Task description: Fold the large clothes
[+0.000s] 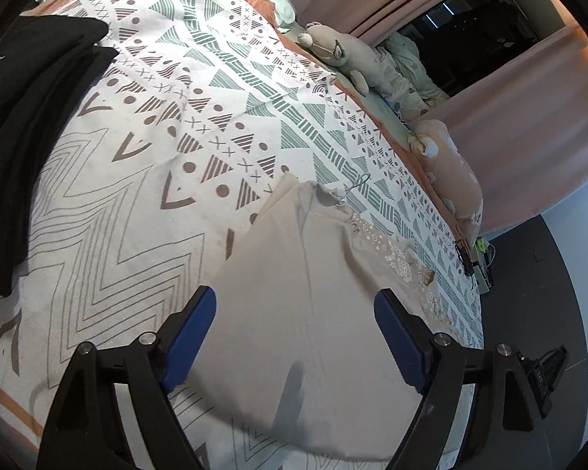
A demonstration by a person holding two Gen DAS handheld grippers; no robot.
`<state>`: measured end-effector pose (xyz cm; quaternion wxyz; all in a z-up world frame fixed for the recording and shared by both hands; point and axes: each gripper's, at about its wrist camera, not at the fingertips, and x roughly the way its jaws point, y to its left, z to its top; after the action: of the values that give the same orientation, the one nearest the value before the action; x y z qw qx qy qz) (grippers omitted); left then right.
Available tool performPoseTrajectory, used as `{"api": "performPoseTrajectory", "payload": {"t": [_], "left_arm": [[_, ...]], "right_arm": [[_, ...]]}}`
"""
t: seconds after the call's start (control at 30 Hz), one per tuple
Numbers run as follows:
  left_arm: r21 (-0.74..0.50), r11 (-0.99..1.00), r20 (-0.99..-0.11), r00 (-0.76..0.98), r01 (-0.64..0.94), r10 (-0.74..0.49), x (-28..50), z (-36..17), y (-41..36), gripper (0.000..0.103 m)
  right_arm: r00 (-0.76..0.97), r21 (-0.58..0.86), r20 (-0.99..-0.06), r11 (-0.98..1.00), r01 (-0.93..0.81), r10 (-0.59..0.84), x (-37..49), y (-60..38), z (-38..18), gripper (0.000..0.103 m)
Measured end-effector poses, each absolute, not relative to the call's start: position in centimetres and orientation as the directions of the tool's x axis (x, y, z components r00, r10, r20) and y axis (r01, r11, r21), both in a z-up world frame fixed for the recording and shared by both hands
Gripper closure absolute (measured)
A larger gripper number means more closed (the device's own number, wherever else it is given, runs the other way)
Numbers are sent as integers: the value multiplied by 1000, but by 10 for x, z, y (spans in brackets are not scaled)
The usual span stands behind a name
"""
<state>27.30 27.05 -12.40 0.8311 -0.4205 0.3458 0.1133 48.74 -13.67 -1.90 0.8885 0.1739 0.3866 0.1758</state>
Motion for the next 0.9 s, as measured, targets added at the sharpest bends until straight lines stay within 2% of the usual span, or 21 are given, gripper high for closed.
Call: {"api": "performPoseTrajectory", "payload": {"t": [0.1, 0.23, 0.4, 0.43, 0.53, 0.6, 0.67, 0.73, 0.8, 0.9], "left_arm": [[-613, 598, -691, 718, -516, -89, 259, -137, 274, 22], [-605, 560, -723, 686, -566, -88, 248, -159, 280, 33], [-619, 523, -734, 669, -586, -119, 241, -182, 281, 42], [-621, 520, -735, 666, -587, -126, 241, -185, 280, 46], [-624, 494, -741, 660, -606, -126, 239, -195, 280, 48], [-630, 478, -738, 663, -613, -123, 237, -201, 280, 49], [-624, 476, -743, 660, -620, -115, 237, -203, 279, 55], [-620, 474, -745, 658, -625, -106, 235, -203, 277, 58], [-619, 471, -746, 657, -629, -104, 235, -205, 277, 61], [-628, 452, -742, 662, -633, -105, 230, -208, 277, 66]], "right_arm": [[617, 430, -645, 882, -194, 450, 489, -120, -17, 20], [582, 392, -681, 892, -224, 445, 497, -92, -15, 30], [524, 351, -733, 901, -255, 434, 522, -54, -22, 32], [510, 340, -745, 903, -262, 429, 528, -45, -25, 34], [456, 313, -789, 907, -280, 413, 545, -16, -42, 40], [430, 287, -816, 917, -278, 386, 557, -1, -53, 40], [408, 262, -838, 923, -281, 362, 571, 15, -65, 41], [391, 237, -858, 931, -277, 334, 584, 30, -76, 56], [370, 221, -876, 940, -260, 309, 594, 38, -89, 61], [319, 199, -908, 950, -241, 271, 607, 47, -113, 76]]}}
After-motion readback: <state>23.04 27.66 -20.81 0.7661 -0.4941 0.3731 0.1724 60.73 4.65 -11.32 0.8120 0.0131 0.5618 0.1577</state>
